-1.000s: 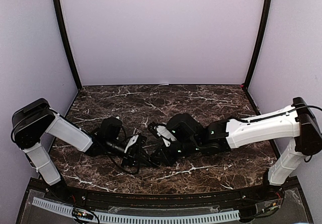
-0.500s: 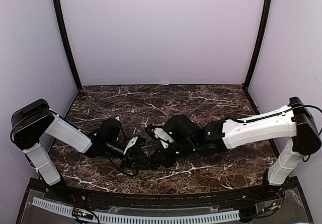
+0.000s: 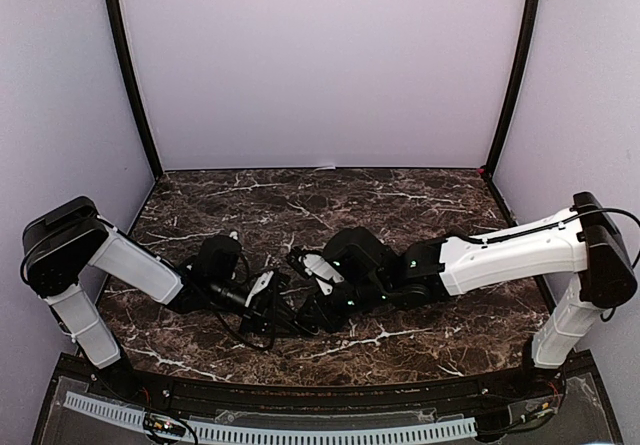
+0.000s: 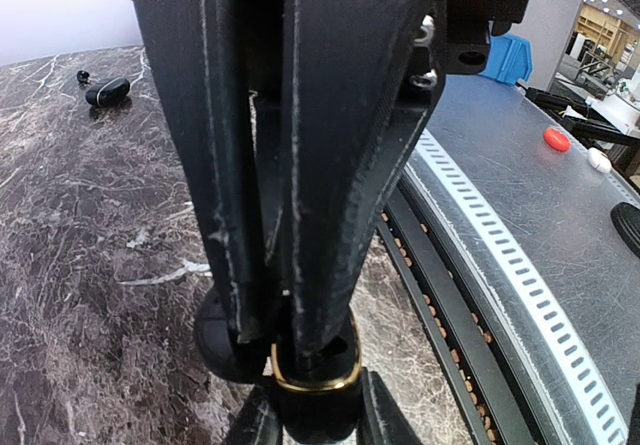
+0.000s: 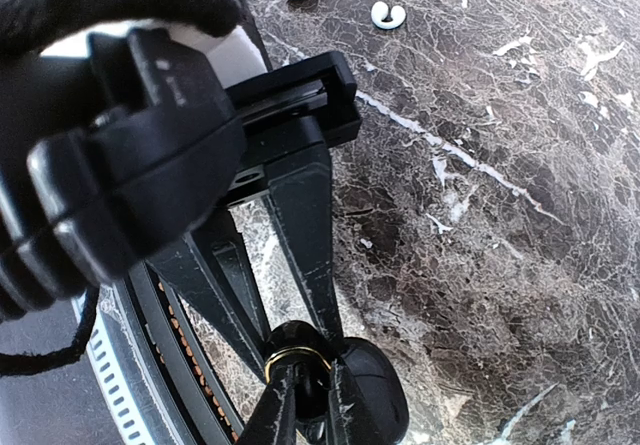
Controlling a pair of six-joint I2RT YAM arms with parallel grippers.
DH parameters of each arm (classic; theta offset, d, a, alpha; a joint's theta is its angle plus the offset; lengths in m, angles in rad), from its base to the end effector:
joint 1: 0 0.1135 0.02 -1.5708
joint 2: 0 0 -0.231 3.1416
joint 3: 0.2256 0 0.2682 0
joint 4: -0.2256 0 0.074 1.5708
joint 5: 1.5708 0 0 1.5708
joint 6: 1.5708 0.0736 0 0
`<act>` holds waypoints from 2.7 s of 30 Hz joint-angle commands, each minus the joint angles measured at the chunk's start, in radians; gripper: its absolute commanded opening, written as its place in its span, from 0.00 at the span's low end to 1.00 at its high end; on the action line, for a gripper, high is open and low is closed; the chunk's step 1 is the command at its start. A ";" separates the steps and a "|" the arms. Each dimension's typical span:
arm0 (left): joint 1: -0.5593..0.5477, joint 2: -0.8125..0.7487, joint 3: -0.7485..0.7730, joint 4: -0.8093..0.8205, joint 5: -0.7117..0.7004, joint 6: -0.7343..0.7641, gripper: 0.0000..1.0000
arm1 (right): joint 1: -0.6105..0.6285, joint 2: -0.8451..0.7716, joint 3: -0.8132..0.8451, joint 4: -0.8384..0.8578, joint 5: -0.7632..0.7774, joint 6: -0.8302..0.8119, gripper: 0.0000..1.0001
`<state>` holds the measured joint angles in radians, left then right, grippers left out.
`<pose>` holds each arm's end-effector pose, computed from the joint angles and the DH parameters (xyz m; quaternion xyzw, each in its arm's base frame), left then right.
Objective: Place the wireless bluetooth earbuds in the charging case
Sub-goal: Adjust the left earbud in the left side groove of the charging case, then close the charging case with the earbuds.
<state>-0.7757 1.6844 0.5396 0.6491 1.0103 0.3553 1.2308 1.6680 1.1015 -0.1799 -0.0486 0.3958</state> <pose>0.1765 -0.2604 0.0760 0.6120 0.5019 -0.5000 0.3515 0.1312 0.3816 0.1536 -0.3803 0.8334 0.3063 0.2590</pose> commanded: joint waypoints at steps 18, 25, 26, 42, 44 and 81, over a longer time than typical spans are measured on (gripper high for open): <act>-0.010 -0.051 -0.012 0.057 0.056 0.007 0.00 | 0.016 -0.125 0.011 0.022 0.038 -0.028 0.31; -0.010 -0.085 -0.056 0.130 0.062 0.027 0.00 | 0.016 -0.176 -0.022 0.016 0.049 -0.026 0.28; -0.011 -0.096 -0.070 0.141 0.060 0.034 0.00 | 0.016 -0.185 -0.032 0.021 0.044 -0.030 0.28; -0.122 -0.287 -0.264 0.273 -0.169 0.353 0.00 | 0.017 -0.257 -0.177 0.157 0.021 -0.116 0.40; -0.146 -0.308 -0.293 0.280 -0.198 0.414 0.00 | 0.017 -0.251 -0.184 0.169 -0.002 -0.132 0.39; -0.162 -0.294 -0.289 0.318 -0.312 0.366 0.00 | 0.079 -0.147 -0.189 0.228 -0.234 -0.215 0.17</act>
<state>-0.9363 1.3891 0.2295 0.9298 0.7170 0.7547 1.2903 1.5700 0.9482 0.0181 -0.2539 0.1970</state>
